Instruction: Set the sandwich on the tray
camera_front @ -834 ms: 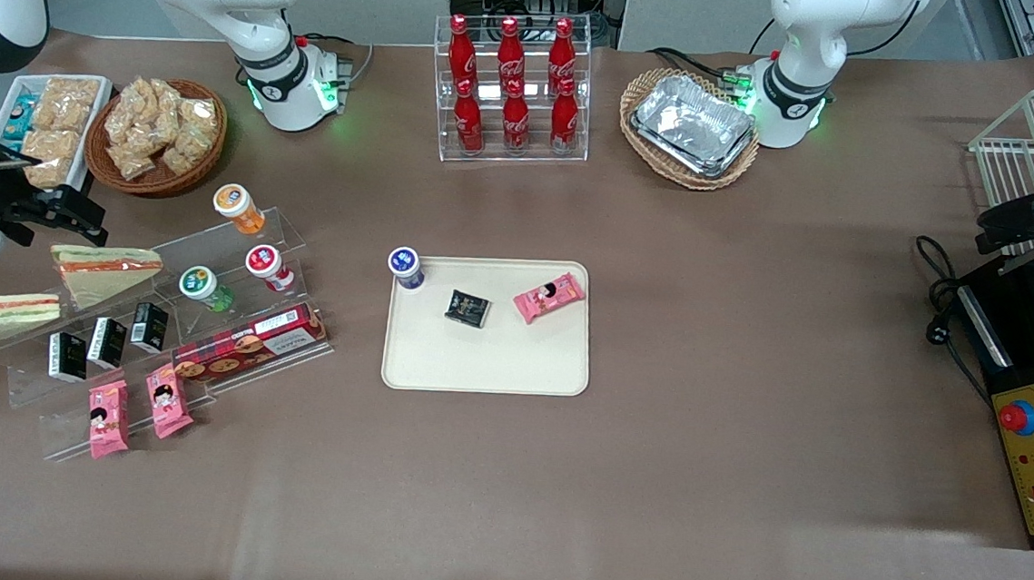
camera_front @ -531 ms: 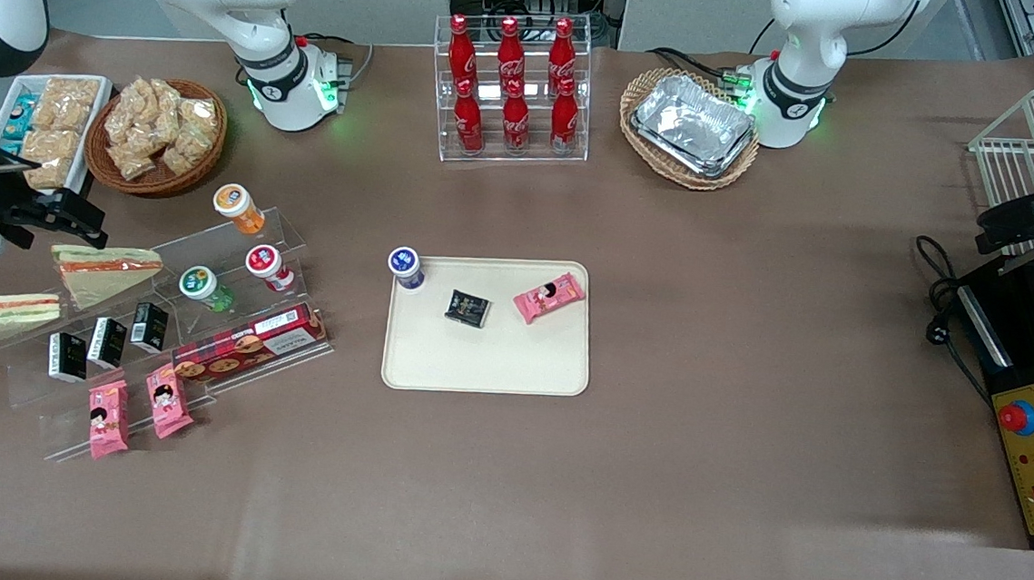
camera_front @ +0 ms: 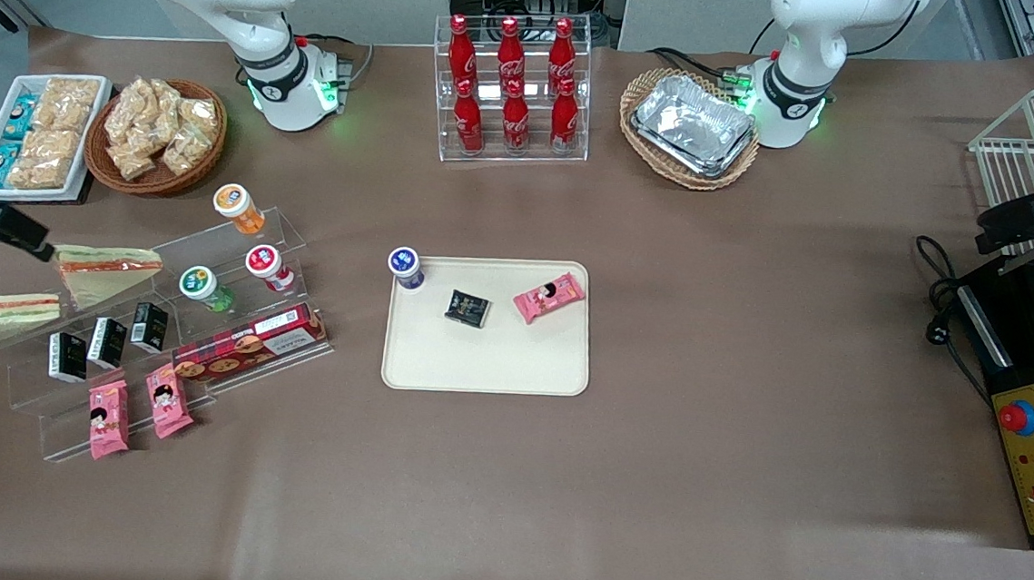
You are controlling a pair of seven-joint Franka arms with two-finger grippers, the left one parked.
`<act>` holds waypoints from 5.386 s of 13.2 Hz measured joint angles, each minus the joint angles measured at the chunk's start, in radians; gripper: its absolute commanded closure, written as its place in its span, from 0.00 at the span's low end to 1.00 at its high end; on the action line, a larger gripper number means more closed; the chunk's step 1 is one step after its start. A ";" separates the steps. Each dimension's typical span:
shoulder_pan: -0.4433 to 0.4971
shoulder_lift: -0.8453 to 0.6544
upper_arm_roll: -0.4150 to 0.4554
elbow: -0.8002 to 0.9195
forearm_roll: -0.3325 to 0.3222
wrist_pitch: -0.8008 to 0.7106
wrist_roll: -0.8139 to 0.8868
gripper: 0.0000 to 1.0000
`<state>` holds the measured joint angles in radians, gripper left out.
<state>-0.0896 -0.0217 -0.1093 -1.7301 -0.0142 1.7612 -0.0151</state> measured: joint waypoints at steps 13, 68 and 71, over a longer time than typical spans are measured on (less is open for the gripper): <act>-0.263 0.156 -0.005 0.002 0.000 0.126 0.518 0.00; 0.267 0.280 0.288 0.182 -0.038 0.049 1.607 0.74; 0.371 0.320 0.287 0.180 -0.038 0.073 1.744 0.74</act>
<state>0.2817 0.2981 0.1782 -1.5497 -0.0519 1.8337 1.7289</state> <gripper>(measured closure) 0.692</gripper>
